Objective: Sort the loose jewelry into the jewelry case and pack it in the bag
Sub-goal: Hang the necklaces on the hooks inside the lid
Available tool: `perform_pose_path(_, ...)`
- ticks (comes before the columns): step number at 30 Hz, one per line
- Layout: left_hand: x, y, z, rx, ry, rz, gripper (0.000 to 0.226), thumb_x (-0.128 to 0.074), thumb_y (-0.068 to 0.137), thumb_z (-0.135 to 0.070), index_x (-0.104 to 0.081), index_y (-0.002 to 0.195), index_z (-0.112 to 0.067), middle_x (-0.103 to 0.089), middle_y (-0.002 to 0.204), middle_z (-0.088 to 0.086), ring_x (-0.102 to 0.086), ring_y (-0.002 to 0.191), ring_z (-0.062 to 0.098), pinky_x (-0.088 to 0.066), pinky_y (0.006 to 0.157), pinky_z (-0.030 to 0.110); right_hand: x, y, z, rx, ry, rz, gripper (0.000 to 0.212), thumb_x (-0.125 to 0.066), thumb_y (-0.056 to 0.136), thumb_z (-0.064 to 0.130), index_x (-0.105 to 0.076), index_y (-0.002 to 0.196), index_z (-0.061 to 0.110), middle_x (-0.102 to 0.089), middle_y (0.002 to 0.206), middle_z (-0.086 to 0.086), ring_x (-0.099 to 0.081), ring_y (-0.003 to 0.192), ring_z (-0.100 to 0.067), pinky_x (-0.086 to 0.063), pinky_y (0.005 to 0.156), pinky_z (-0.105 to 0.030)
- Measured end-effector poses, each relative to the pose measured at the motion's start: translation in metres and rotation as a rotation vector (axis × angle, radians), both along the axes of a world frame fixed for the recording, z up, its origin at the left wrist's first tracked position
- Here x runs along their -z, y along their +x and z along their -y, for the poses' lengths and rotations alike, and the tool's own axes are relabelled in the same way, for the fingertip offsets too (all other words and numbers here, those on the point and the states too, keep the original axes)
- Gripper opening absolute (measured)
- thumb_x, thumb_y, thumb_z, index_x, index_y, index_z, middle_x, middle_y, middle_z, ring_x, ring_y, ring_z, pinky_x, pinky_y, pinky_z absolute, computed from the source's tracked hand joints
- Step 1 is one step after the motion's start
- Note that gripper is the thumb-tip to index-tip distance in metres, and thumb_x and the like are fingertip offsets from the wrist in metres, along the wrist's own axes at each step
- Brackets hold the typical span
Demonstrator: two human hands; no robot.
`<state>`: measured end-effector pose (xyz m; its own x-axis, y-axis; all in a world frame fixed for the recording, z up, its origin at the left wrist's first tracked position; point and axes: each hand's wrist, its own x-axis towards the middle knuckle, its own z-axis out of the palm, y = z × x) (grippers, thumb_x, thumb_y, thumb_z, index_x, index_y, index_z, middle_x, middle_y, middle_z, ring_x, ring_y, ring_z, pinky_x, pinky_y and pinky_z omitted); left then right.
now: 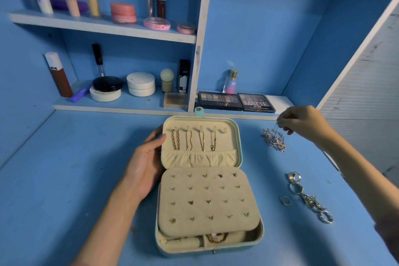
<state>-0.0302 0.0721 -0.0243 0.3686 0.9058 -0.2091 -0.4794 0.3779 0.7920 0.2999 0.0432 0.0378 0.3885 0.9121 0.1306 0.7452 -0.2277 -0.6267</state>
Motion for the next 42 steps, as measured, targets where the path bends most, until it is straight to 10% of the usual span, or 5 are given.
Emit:
perform_pose_path(20,-0.001,-0.001,0.001,0.02,0.022,-0.002,0.046,-0.053,0.079,-0.019,-0.058,0.125,-0.018,-0.07,0.116,0.008,-0.069,0.096,0.019,-0.052,0.075,0.033,-0.082,-0.063,0.008,-0.279,0.326,-0.9,0.021,-0.046,0.09,-0.003,-0.055,0.083,0.014,-0.058,0.06,-0.002,-0.05,0.057,-0.016,-0.044,0.06,-0.023)
perform_pose_path(26,-0.002,0.0,0.003,0.014,0.022,0.009,0.044,-0.053,0.078,-0.019,-0.06,0.121,-0.019,-0.071,0.111,0.006,-0.069,0.091,0.017,-0.051,0.075,0.032,-0.09,-0.083,0.012,-0.38,0.214,-0.744,0.022,-0.047,0.091,0.002,-0.062,0.101,0.016,-0.071,0.088,-0.009,-0.034,0.038,-0.015,-0.032,0.042,-0.021)
perform_pose_path(42,-0.002,0.0,0.002,-0.005,0.029,0.013,0.04,-0.052,0.078,-0.017,-0.062,0.117,-0.018,-0.073,0.101,0.003,-0.07,0.087,0.015,-0.048,0.077,0.033,-0.093,-0.101,0.007,-0.499,0.188,-0.581,0.021,-0.058,0.086,-0.002,-0.064,0.1,0.013,-0.072,0.086,-0.007,-0.028,0.036,-0.012,-0.023,0.038,-0.021)
